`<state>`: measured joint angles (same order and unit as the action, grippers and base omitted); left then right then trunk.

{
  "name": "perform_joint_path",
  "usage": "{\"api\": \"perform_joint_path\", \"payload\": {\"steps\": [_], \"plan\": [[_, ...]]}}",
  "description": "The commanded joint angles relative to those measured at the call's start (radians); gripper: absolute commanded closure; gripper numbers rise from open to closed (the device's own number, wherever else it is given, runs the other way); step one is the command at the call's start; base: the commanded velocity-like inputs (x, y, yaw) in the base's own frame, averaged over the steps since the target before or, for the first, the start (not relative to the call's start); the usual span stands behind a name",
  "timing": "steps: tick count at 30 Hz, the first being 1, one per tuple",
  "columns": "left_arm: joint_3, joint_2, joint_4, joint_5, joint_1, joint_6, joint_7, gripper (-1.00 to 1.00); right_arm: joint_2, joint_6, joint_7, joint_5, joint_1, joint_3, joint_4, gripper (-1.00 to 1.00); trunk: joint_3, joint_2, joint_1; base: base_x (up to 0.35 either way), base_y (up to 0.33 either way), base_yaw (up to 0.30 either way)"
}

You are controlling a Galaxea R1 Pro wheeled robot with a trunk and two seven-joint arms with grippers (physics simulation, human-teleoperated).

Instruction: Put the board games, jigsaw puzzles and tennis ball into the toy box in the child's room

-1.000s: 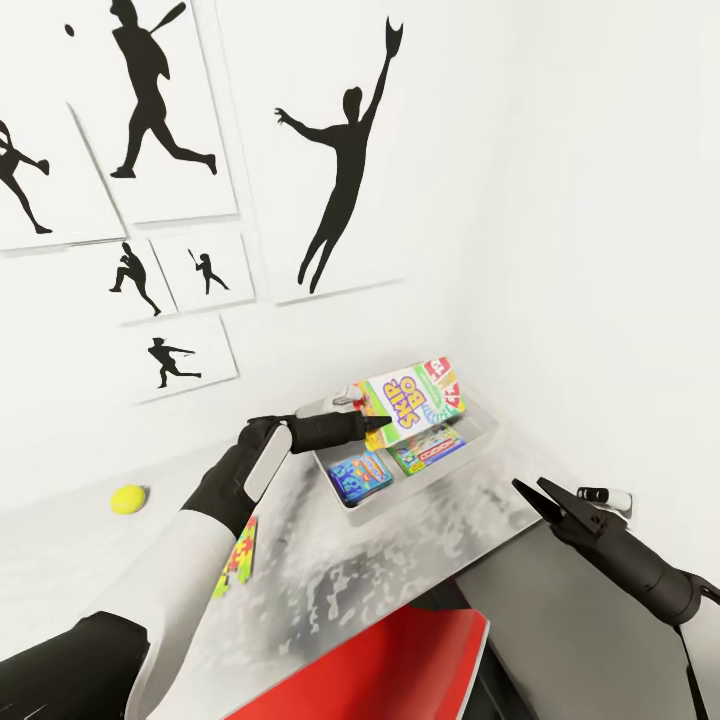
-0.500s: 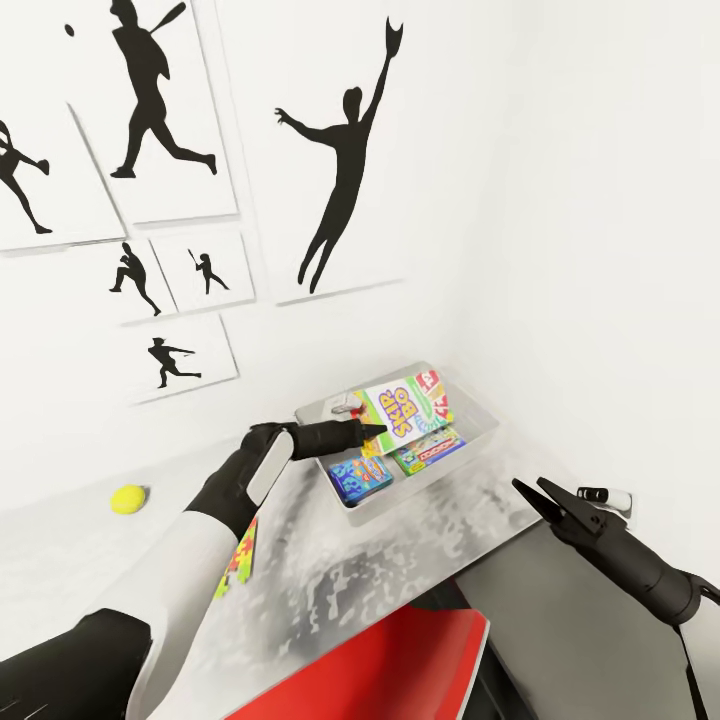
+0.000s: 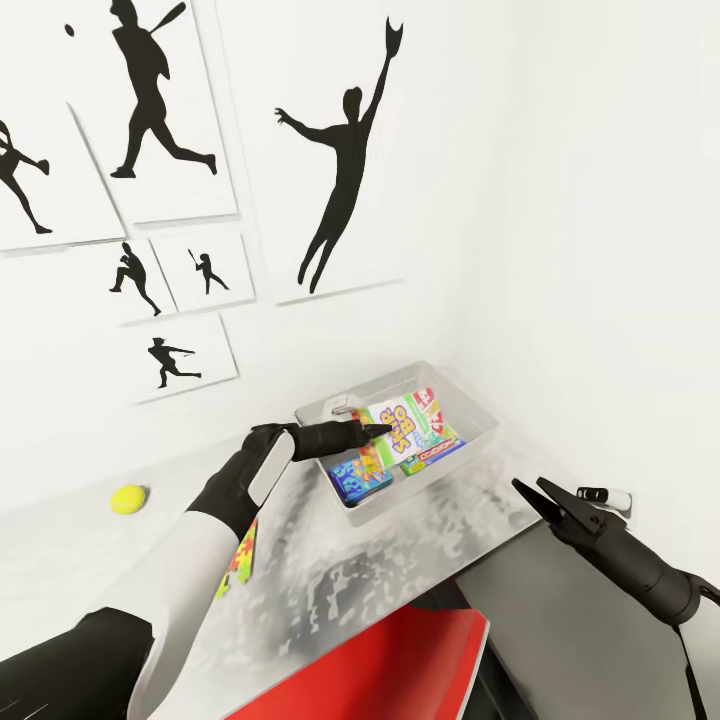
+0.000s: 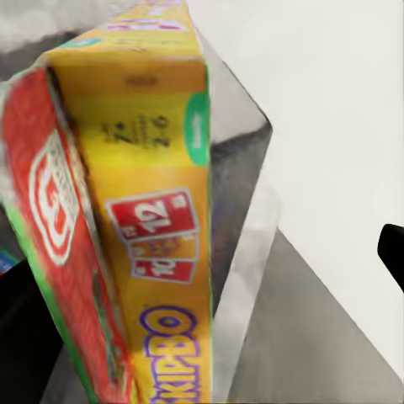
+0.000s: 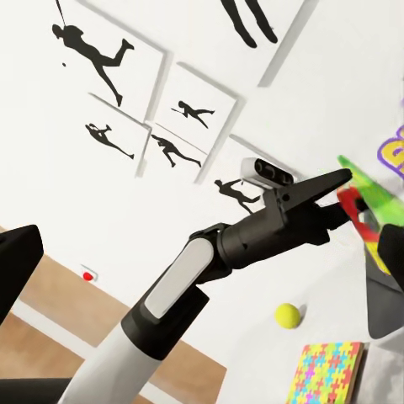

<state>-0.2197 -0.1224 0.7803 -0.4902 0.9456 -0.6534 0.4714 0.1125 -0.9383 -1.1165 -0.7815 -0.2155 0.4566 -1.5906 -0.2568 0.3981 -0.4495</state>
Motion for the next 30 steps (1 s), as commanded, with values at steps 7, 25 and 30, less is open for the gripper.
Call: {"api": "perform_joint_path", "payload": {"steps": [7,25,30], "plan": [[0.0,0.002,0.0,-0.008,0.001,-0.008,-0.003,-1.0,0.001,0.019,-0.002,-0.002,-0.001,0.001,0.0,-1.0,-0.002,0.002,-0.001,0.0,0.0,0.0],[0.053,0.074,0.043,-0.01,0.004,-0.011,-0.046,-1.0,0.001,0.022,-0.002,-0.002,-0.001,0.001,0.0,-1.0,-0.002,0.002,-0.001,0.0,0.0,0.0],[0.093,0.103,0.132,-0.01,0.005,-0.031,-0.041,-1.0,0.001,0.022,-0.002,-0.002,-0.001,0.0,0.0,-1.0,-0.002,0.002,-0.001,0.0,0.0,0.0]]}}
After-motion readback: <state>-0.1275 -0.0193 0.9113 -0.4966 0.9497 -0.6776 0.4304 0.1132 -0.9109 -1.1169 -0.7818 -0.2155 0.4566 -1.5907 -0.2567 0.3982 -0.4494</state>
